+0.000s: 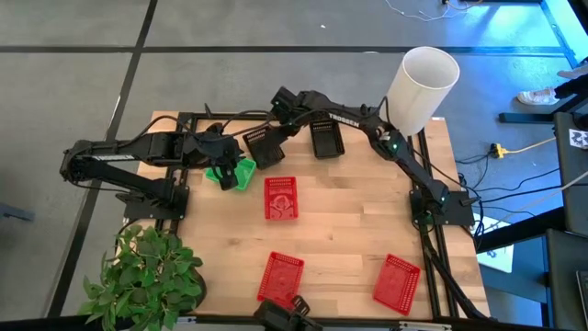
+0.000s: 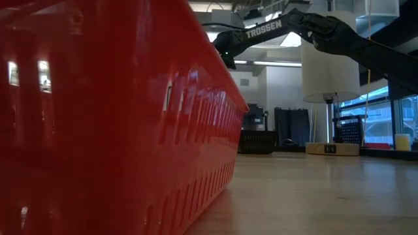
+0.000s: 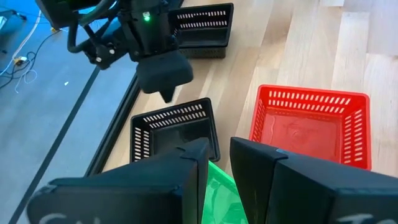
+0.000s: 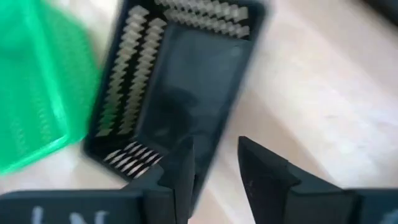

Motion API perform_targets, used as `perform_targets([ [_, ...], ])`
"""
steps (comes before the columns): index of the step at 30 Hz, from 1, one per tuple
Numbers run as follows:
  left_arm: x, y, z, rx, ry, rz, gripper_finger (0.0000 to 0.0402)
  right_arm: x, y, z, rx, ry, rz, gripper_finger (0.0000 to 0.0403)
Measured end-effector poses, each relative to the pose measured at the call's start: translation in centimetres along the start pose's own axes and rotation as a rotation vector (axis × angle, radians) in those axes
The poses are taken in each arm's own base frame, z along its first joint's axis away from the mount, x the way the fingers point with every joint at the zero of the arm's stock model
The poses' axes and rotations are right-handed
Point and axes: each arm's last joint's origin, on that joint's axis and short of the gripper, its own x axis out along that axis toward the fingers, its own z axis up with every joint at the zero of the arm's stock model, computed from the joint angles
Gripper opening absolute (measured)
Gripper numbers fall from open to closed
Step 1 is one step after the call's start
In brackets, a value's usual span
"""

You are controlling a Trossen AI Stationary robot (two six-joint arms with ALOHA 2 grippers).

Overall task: Stack baskets by color
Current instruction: Stack the left black bin on the black bins

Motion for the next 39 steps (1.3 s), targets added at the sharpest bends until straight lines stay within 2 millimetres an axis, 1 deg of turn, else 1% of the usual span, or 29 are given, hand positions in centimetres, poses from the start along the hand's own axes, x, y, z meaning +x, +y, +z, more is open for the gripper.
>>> perform_targets([
  [2,0.0,0.0,0.0,0.000,0.000,0.000,0.0058,0.0,-0.2,0.1,0.002,-0.015,-0.035,0.0127],
  [8,0.0,0.0,0.0,0.000,0.000,0.000,0.0058,0.2,-0.2,0.0,0.004,-0.008,-0.025,0.0125],
  [16,0.0,0.0,0.0,-0.002,0.000,0.000,0.0058,2.7,-0.6,-0.5,0.057,0.041,-0.011,0.0125],
  [19,0.0,0.0,0.0,-0.002,0.000,0.000,0.0058,3.1,-0.6,-0.8,0.067,0.073,-0.005,0.0125],
  [27,0.0,0.0,0.0,0.004,-0.001,0.000,0.0058,3.7,-0.4,-1.2,0.056,0.090,0.003,0.0121],
  [29,0.0,0.0,0.0,0.005,-0.001,0.000,0.0058,3.9,-0.5,-1.3,0.063,0.101,-0.008,0.0109],
  [31,0.0,0.0,0.0,0.005,-0.001,0.000,0.0058,3.9,-0.5,-1.3,0.068,0.101,-0.019,0.0087],
  [35,0.0,0.0,0.0,0.006,-0.001,0.000,0.0058,3.9,-0.5,-1.3,0.033,0.100,-0.022,0.0017],
  [39,0.0,0.0,0.0,0.021,-0.001,0.000,0.0058,3.7,-0.6,-1.4,0.008,0.097,-0.063,0.0008],
])
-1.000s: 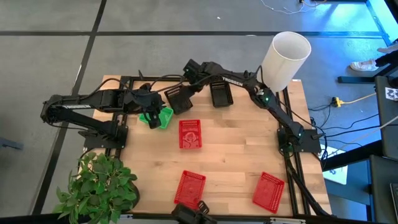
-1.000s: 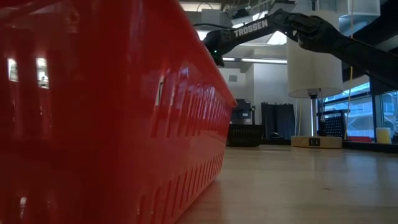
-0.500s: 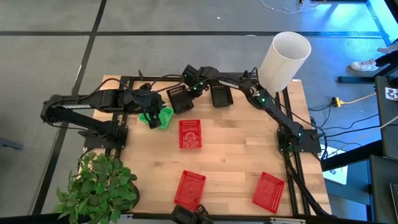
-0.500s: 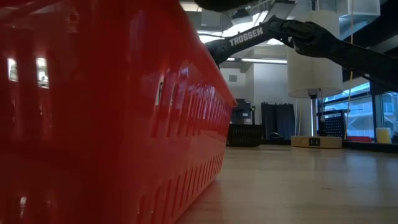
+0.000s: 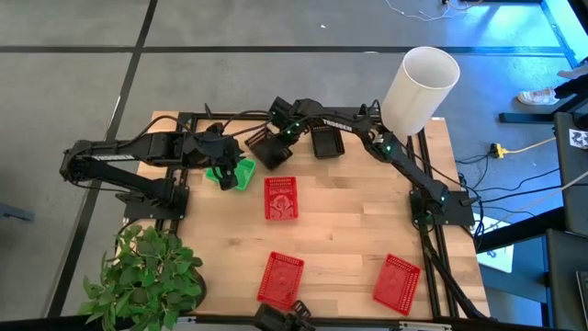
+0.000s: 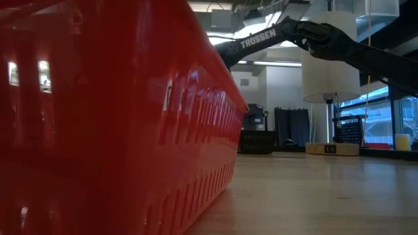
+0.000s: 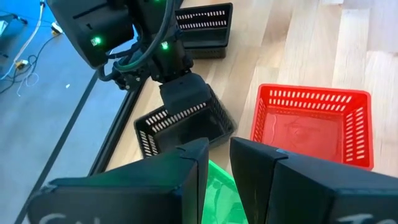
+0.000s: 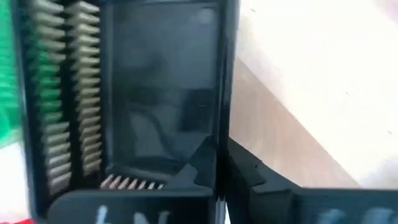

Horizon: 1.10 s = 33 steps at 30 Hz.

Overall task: Stack baskets by color
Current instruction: Stack the left black bin on the black bins

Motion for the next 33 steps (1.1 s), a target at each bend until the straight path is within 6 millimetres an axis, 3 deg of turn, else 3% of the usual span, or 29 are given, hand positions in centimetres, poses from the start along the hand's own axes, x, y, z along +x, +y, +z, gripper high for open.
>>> perform_targets([
  [5,0.0,0.0,0.0,0.003,0.000,0.000,0.0058,-1.2,0.0,-0.6,-0.012,0.047,-0.036,0.0006],
  [8,0.0,0.0,0.0,0.003,0.000,-0.001,0.0058,-2.9,0.3,-0.7,-0.019,0.035,-0.057,0.0004],
  [16,0.0,0.0,0.0,-0.003,0.000,-0.006,0.0058,-9.7,1.4,-1.7,-0.049,-0.032,-0.196,0.0004],
  [22,0.0,0.0,0.0,-0.038,-0.001,-0.008,0.0058,-13.2,1.5,-3.0,-0.010,-0.029,-0.320,0.0004],
  [33,0.0,0.0,0.0,-0.024,-0.001,-0.009,0.0058,-16.0,-0.1,-4.5,0.040,0.044,-0.504,0.0004],
])
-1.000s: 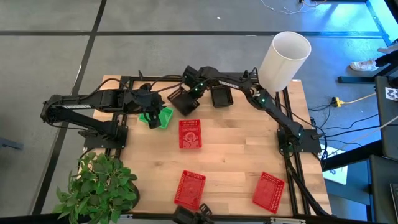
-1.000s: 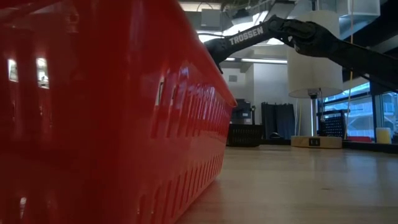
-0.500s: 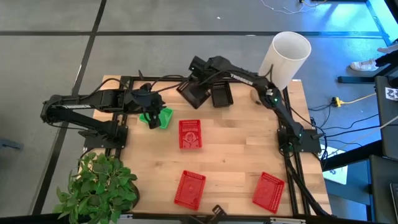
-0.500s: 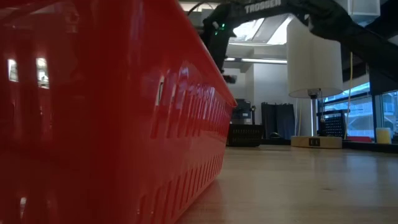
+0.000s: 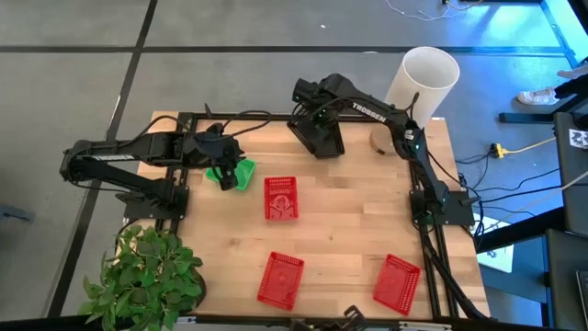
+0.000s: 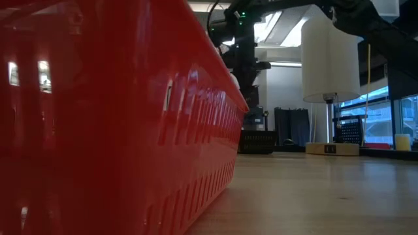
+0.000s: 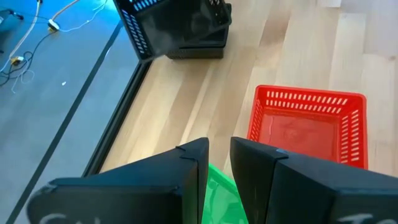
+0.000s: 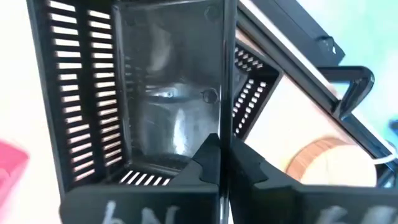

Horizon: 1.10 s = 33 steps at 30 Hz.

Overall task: Stack baskets by color
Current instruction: Stack the left black bin on the black bins

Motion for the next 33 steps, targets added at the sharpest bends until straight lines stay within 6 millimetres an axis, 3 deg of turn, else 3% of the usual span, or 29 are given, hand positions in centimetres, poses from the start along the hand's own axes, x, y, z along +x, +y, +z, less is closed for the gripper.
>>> perform_targets([
  [19,0.0,0.0,0.0,0.000,0.001,0.000,0.0058,-7.9,-4.0,-2.5,0.139,-0.193,0.029,0.0003],
  [23,0.0,0.0,0.0,-0.001,-0.003,0.000,0.0058,-7.0,-4.1,-2.4,0.165,-0.166,0.010,0.0003],
  [33,0.3,0.9,0.0,-0.031,0.003,0.068,0.0058,-0.4,-5.9,-1.8,0.185,0.029,-0.002,0.0003],
])
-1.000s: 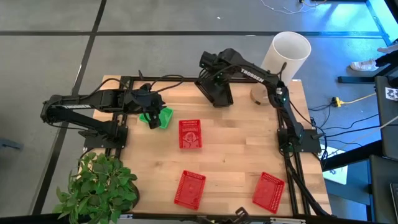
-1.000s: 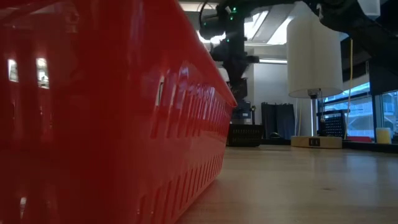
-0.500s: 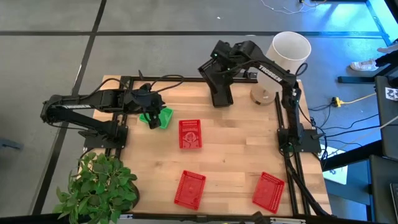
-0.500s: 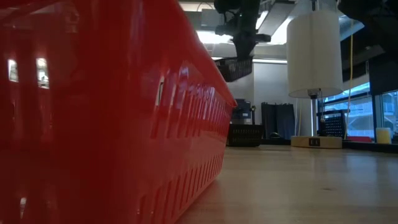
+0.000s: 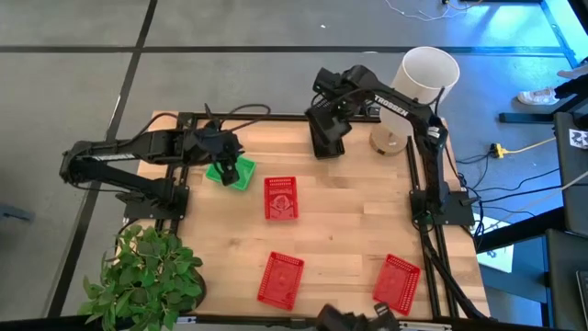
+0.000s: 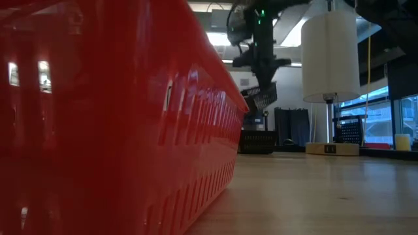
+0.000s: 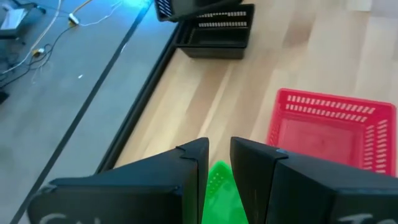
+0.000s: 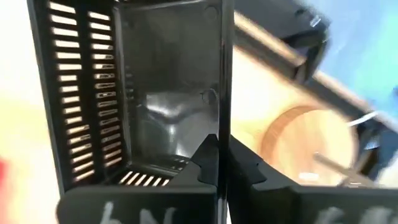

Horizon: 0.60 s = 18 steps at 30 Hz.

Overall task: Stack baskets by color
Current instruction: Stack the left black bin on the black bins

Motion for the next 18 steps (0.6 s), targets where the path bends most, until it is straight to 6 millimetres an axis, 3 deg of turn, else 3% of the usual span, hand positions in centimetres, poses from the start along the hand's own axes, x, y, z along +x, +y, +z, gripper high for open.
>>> perform_targets([
  [9,0.4,1.1,-0.1,-0.041,0.015,0.046,0.0058,4.2,-0.5,1.2,0.096,0.039,0.185,0.0003],
  [18,0.8,2.2,-0.1,-0.073,0.023,0.086,0.0058,6.5,-0.4,0.1,0.184,0.136,0.152,0.0003],
])
